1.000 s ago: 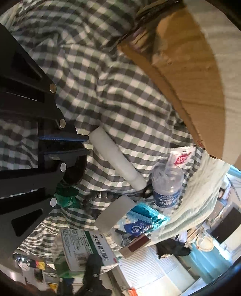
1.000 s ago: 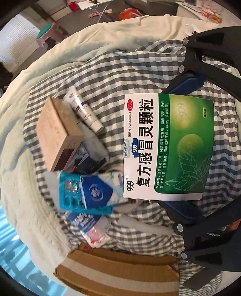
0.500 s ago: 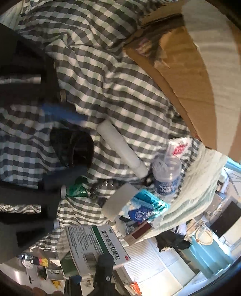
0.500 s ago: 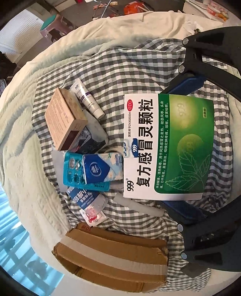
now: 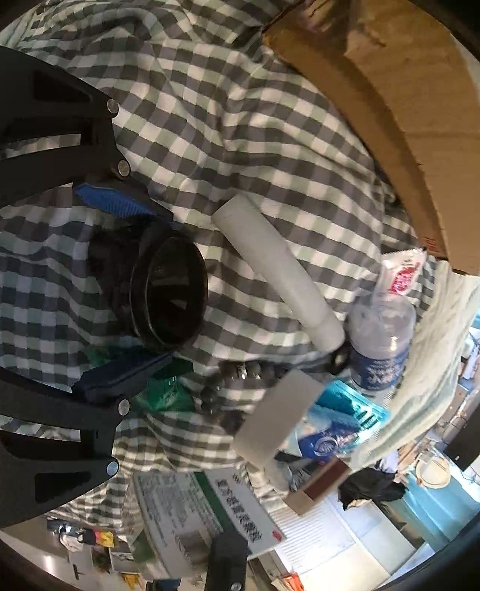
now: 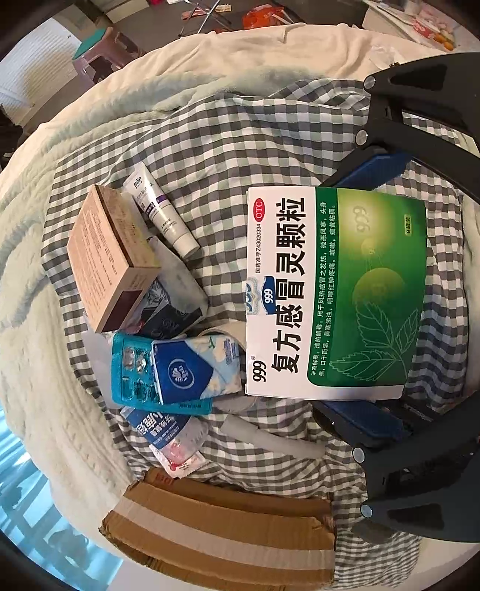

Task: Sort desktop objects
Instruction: 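Lift the black cup with the left gripper while the right carries the medicine box toward the box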

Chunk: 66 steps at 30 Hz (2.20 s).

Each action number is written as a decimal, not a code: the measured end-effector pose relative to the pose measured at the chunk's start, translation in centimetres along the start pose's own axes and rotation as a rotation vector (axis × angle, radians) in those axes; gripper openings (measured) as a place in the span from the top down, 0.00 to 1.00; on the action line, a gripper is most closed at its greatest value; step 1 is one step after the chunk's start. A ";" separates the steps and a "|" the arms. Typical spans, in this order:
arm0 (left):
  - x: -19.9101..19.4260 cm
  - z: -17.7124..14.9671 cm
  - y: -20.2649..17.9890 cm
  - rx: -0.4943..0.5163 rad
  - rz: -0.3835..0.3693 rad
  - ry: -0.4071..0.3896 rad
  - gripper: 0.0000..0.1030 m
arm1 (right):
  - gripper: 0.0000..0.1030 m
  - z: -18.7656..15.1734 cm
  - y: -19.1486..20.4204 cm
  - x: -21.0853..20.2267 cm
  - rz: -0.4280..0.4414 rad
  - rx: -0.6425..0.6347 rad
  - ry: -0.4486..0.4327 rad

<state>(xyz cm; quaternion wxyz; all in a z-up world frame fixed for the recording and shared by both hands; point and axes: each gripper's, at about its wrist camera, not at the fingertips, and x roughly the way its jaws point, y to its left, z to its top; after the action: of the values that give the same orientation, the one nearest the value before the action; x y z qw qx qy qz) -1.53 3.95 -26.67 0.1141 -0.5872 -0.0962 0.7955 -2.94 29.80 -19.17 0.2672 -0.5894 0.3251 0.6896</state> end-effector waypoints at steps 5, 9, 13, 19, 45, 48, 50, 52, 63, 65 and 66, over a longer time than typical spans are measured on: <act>0.2 0.2 -0.1 0.015 -0.009 0.001 0.36 | 0.06 -0.1 -0.4 0.4 -0.003 0.009 0.015; 0.0 0.2 -0.2 0.020 -0.011 0.003 0.40 | 0.06 0.0 -0.4 0.0 -0.006 0.007 0.007; -0.8 0.1 0.1 0.007 -0.017 -0.006 0.40 | 0.06 0.1 0.0 -0.9 -0.005 -0.001 -0.012; -3.1 0.9 0.6 -0.011 -0.065 -0.047 0.40 | 0.06 0.1 1.0 -2.6 -0.014 -0.038 -0.042; -28.2 13.1 -1.4 0.083 0.007 -0.406 0.40 | 0.06 -0.7 7.8 -19.0 0.196 0.022 -0.371; -30.1 15.4 0.1 0.065 -0.024 -0.399 0.40 | 0.06 -0.7 9.8 -19.6 0.216 0.009 -0.379; -31.0 16.8 1.7 0.053 -0.011 -0.399 0.40 | 0.06 -0.6 11.1 -19.7 0.220 -0.009 -0.380; -31.8 17.9 3.0 0.061 0.015 -0.398 0.40 | 0.06 -0.5 12.9 -19.7 0.220 -0.032 -0.377; -28.0 19.6 9.9 0.059 0.046 -0.359 0.40 | 0.06 2.1 20.5 -16.4 0.264 0.008 -0.377; -27.1 20.0 11.2 0.038 0.064 -0.353 0.40 | 0.06 2.9 21.8 -15.9 0.266 0.001 -0.377; -26.6 20.2 11.8 0.024 0.072 -0.346 0.40 | 0.06 3.4 22.7 -15.5 0.272 -0.006 -0.380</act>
<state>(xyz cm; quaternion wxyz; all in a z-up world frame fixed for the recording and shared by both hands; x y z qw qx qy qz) -14.11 -15.57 0.08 0.0743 -0.4430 -0.0839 0.8895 -19.65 18.01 -0.51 0.2266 -0.4006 0.3436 0.8186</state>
